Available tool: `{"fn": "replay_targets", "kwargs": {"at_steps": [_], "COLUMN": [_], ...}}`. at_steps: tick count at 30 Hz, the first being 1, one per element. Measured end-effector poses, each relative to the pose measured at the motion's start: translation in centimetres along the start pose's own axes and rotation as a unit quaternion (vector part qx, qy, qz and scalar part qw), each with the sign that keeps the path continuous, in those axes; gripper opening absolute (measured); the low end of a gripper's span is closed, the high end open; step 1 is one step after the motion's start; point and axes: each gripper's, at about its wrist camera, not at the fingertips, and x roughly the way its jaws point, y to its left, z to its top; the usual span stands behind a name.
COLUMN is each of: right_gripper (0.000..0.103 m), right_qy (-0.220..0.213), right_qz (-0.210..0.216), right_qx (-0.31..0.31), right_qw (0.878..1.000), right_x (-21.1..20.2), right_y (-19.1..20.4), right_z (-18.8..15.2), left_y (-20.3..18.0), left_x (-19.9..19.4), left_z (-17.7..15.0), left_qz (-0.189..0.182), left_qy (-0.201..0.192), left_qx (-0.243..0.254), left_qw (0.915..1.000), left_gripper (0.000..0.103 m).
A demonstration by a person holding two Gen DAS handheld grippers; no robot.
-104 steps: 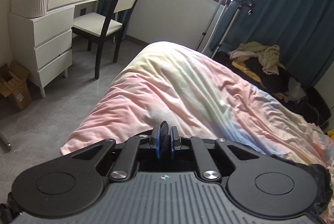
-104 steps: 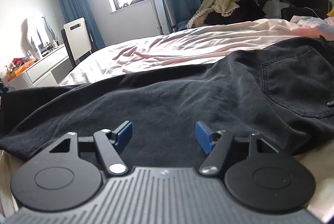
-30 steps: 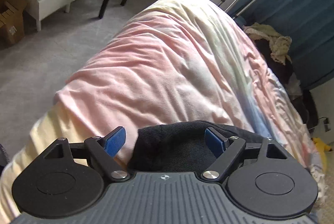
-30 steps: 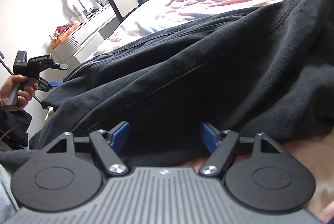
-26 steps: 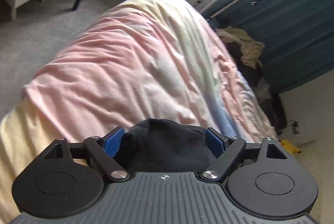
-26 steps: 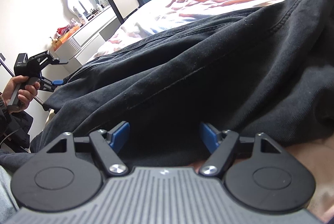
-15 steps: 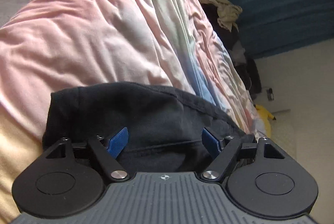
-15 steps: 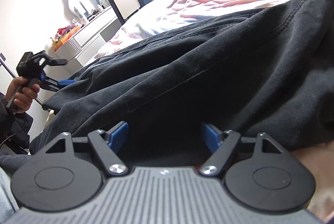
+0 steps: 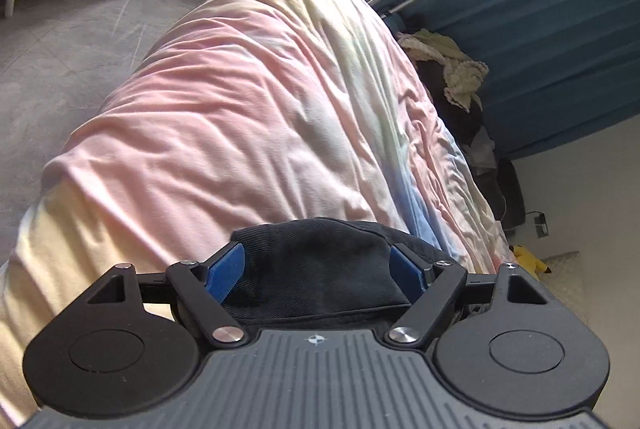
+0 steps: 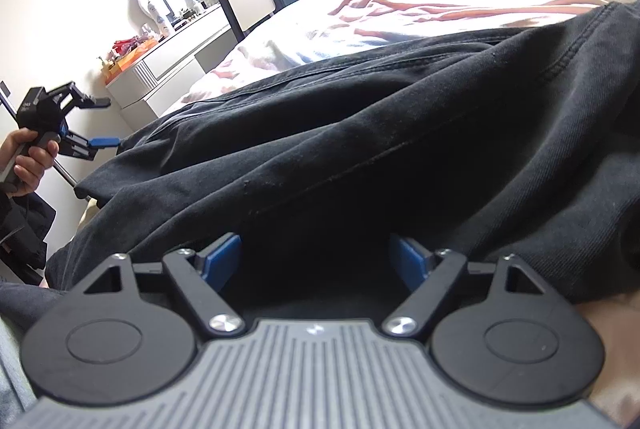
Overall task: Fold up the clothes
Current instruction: 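Grasp the trousers hem with the left gripper and lift it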
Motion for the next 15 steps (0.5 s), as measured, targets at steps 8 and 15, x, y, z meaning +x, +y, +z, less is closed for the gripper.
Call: {"fn": "replay_targets", "kwargs": {"at_steps": [8, 15], "right_gripper": [0.084, 0.085], "right_qy": [0.0, 0.001], "right_qz": [-0.002, -0.004], "right_qx": [-0.003, -0.009], "right_qw": [1.0, 1.0], "right_x": [0.2, 0.3], "right_y": [0.0, 0.3], "right_z": [0.0, 0.0], "left_y": [3.4, 1.5], "left_x": [0.2, 3.5], "left_z": [-0.9, -0.7], "left_qz": [-0.061, -0.112], "left_qy": [-0.029, -0.006], "left_qx": [-0.051, -0.063], "left_qw": [0.9964, 0.9917], "left_gripper": [0.082, 0.082]}}
